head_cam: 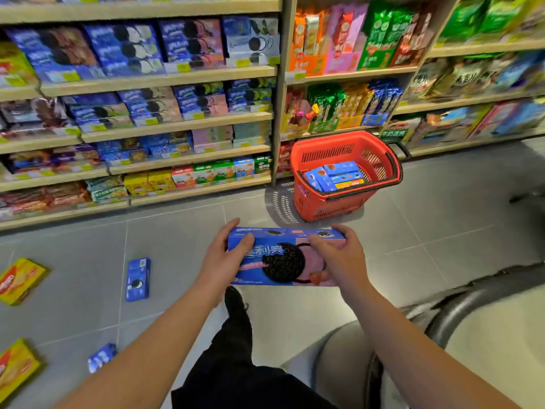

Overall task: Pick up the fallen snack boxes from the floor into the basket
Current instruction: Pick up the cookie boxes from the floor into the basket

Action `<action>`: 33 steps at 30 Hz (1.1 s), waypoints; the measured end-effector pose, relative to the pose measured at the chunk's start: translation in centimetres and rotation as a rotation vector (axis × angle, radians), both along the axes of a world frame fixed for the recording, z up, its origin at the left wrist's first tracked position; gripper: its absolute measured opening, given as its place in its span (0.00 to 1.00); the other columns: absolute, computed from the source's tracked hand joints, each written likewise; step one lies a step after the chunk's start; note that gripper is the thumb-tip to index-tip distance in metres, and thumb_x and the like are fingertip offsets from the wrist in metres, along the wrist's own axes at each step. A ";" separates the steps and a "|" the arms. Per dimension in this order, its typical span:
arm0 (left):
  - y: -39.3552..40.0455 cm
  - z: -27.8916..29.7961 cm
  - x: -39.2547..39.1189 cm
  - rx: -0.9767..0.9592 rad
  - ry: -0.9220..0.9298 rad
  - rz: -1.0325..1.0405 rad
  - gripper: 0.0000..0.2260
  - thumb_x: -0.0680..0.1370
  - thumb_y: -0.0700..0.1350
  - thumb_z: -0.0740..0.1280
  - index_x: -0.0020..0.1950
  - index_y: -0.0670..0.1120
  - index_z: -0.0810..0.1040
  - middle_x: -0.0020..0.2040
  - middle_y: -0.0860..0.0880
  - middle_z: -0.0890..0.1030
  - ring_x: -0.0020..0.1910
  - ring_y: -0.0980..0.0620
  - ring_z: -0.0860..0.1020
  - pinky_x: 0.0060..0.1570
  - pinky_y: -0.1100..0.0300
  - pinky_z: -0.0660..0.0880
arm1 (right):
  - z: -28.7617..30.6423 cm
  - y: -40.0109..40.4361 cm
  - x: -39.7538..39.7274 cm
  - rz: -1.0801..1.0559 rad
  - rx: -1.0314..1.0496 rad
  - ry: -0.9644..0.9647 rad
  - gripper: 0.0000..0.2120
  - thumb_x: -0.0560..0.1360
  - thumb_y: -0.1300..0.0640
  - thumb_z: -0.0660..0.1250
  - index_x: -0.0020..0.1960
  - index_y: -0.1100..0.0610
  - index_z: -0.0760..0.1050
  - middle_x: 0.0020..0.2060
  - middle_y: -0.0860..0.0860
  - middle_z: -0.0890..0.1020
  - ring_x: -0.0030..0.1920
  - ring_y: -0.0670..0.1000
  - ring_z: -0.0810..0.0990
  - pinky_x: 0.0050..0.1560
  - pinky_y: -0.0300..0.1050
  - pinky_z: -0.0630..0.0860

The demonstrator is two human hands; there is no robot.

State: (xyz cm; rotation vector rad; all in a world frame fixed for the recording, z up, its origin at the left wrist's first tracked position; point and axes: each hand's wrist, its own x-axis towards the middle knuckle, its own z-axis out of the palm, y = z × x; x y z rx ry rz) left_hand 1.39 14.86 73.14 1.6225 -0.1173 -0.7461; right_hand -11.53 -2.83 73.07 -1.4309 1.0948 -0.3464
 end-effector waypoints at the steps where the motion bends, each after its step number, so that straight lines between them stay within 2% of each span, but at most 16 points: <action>1: -1.7 -0.4 1.6 -0.001 0.017 -0.016 0.19 0.77 0.50 0.68 0.66 0.61 0.70 0.55 0.51 0.81 0.46 0.52 0.84 0.48 0.48 0.81 | -0.1 -1.7 1.3 -0.016 0.002 -0.005 0.31 0.57 0.40 0.80 0.56 0.40 0.71 0.53 0.51 0.80 0.46 0.63 0.84 0.41 0.66 0.82; 3: -5.2 -1.4 5.0 0.006 0.039 -0.052 0.18 0.77 0.51 0.68 0.65 0.62 0.71 0.55 0.51 0.81 0.47 0.51 0.84 0.50 0.46 0.81 | -0.2 -4.9 3.8 -0.050 -0.022 -0.005 0.26 0.60 0.44 0.80 0.54 0.40 0.73 0.51 0.50 0.81 0.45 0.55 0.85 0.39 0.61 0.83; 4: -6.6 -1.6 6.3 0.009 0.039 -0.074 0.17 0.77 0.50 0.68 0.64 0.62 0.70 0.56 0.51 0.81 0.47 0.52 0.84 0.49 0.46 0.81 | -0.2 -6.2 4.8 -0.054 -0.030 -0.017 0.24 0.63 0.47 0.80 0.54 0.43 0.73 0.49 0.49 0.81 0.42 0.48 0.85 0.36 0.54 0.83; 6: -10.0 -2.0 9.3 -0.017 0.043 -0.108 0.17 0.78 0.49 0.67 0.65 0.59 0.70 0.56 0.50 0.81 0.45 0.54 0.84 0.43 0.53 0.82 | -0.5 -8.9 7.3 -0.078 -0.065 -0.029 0.21 0.66 0.52 0.79 0.54 0.47 0.73 0.49 0.48 0.81 0.39 0.40 0.83 0.34 0.44 0.82; 8: -14.2 -2.4 12.7 -0.028 0.077 -0.148 0.17 0.79 0.45 0.66 0.66 0.55 0.69 0.56 0.50 0.79 0.40 0.59 0.83 0.34 0.64 0.79 | -0.7 -12.3 10.0 -0.132 -0.104 0.024 0.21 0.65 0.51 0.79 0.53 0.45 0.73 0.51 0.46 0.81 0.46 0.42 0.82 0.44 0.46 0.82; 10: -17.6 -2.4 15.7 -0.008 0.089 -0.212 0.18 0.79 0.45 0.66 0.67 0.54 0.69 0.56 0.51 0.78 0.38 0.61 0.83 0.32 0.67 0.77 | -0.9 -15.1 12.1 -0.156 -0.110 0.049 0.22 0.67 0.52 0.79 0.56 0.46 0.73 0.52 0.46 0.81 0.48 0.43 0.81 0.40 0.40 0.79; 11: -19.8 -2.4 17.6 0.004 0.085 -0.250 0.18 0.78 0.46 0.66 0.67 0.55 0.69 0.57 0.51 0.78 0.40 0.61 0.83 0.34 0.65 0.78 | -0.8 -16.6 13.4 -0.194 -0.098 0.046 0.23 0.67 0.52 0.78 0.57 0.47 0.73 0.53 0.47 0.80 0.48 0.43 0.81 0.36 0.36 0.78; 14: -25.2 -2.8 22.0 0.082 0.052 -0.389 0.20 0.76 0.51 0.69 0.67 0.59 0.70 0.60 0.51 0.79 0.51 0.54 0.82 0.49 0.55 0.80 | -1.2 -20.0 15.4 -0.291 -0.070 0.069 0.25 0.67 0.51 0.79 0.60 0.49 0.72 0.53 0.48 0.80 0.49 0.47 0.81 0.36 0.38 0.79; 17: -29.4 -3.3 24.4 0.149 -0.017 -0.538 0.13 0.76 0.49 0.69 0.58 0.62 0.73 0.55 0.55 0.81 0.52 0.53 0.81 0.53 0.54 0.79 | -2.2 -22.4 16.2 -0.387 -0.048 0.088 0.25 0.68 0.54 0.78 0.61 0.52 0.71 0.53 0.49 0.79 0.48 0.46 0.80 0.32 0.32 0.76; 19: -32.3 -3.7 26.2 0.210 -0.093 -0.647 0.12 0.75 0.49 0.71 0.56 0.60 0.73 0.52 0.55 0.82 0.50 0.55 0.81 0.53 0.55 0.78 | -3.3 -24.5 16.9 -0.416 -0.024 0.099 0.25 0.69 0.55 0.77 0.61 0.52 0.71 0.52 0.48 0.79 0.46 0.43 0.80 0.34 0.33 0.75; 21: -36.6 -4.5 28.5 0.274 -0.177 -0.759 0.15 0.73 0.50 0.73 0.58 0.55 0.74 0.50 0.55 0.82 0.45 0.62 0.80 0.50 0.60 0.77 | -4.8 -27.4 17.9 -0.440 0.002 0.130 0.26 0.69 0.55 0.77 0.63 0.53 0.71 0.52 0.49 0.80 0.46 0.44 0.81 0.38 0.33 0.76; 23: -40.6 -4.9 30.6 0.329 -0.293 -0.829 0.15 0.72 0.50 0.73 0.56 0.55 0.74 0.48 0.60 0.80 0.44 0.66 0.79 0.47 0.65 0.74 | -6.2 -30.3 19.3 -0.447 0.021 0.139 0.28 0.68 0.52 0.78 0.64 0.53 0.71 0.54 0.50 0.80 0.49 0.48 0.81 0.48 0.41 0.78; 25: -44.3 -5.1 32.0 0.387 -0.384 -0.875 0.16 0.72 0.51 0.74 0.56 0.58 0.71 0.47 0.62 0.78 0.45 0.62 0.78 0.46 0.71 0.71 | -8.0 -33.3 20.6 -0.452 0.036 0.134 0.27 0.66 0.49 0.78 0.61 0.50 0.71 0.52 0.48 0.81 0.51 0.50 0.81 0.54 0.47 0.79; 28: -49.5 -6.2 34.2 0.459 -0.416 -0.911 0.17 0.74 0.48 0.72 0.61 0.53 0.73 0.49 0.59 0.78 0.48 0.59 0.77 0.41 0.80 0.66 | -10.1 -38.0 23.1 -0.465 0.112 0.114 0.27 0.64 0.47 0.77 0.60 0.49 0.72 0.51 0.47 0.82 0.49 0.49 0.83 0.52 0.51 0.80; 30: -52.7 -6.9 35.5 0.484 -0.388 -0.923 0.22 0.74 0.51 0.71 0.66 0.49 0.72 0.54 0.56 0.79 0.54 0.57 0.77 0.45 0.76 0.68 | -11.2 -41.1 24.5 -0.483 0.168 0.108 0.31 0.60 0.42 0.76 0.60 0.46 0.72 0.50 0.45 0.83 0.49 0.49 0.83 0.51 0.56 0.81; 33: -56.8 -8.9 37.1 0.547 -0.375 -0.924 0.29 0.70 0.61 0.69 0.69 0.54 0.69 0.56 0.54 0.79 0.57 0.52 0.78 0.54 0.59 0.73 | -13.0 -45.0 26.1 -0.488 0.217 0.121 0.31 0.60 0.41 0.78 0.59 0.44 0.72 0.48 0.44 0.83 0.48 0.48 0.84 0.51 0.55 0.81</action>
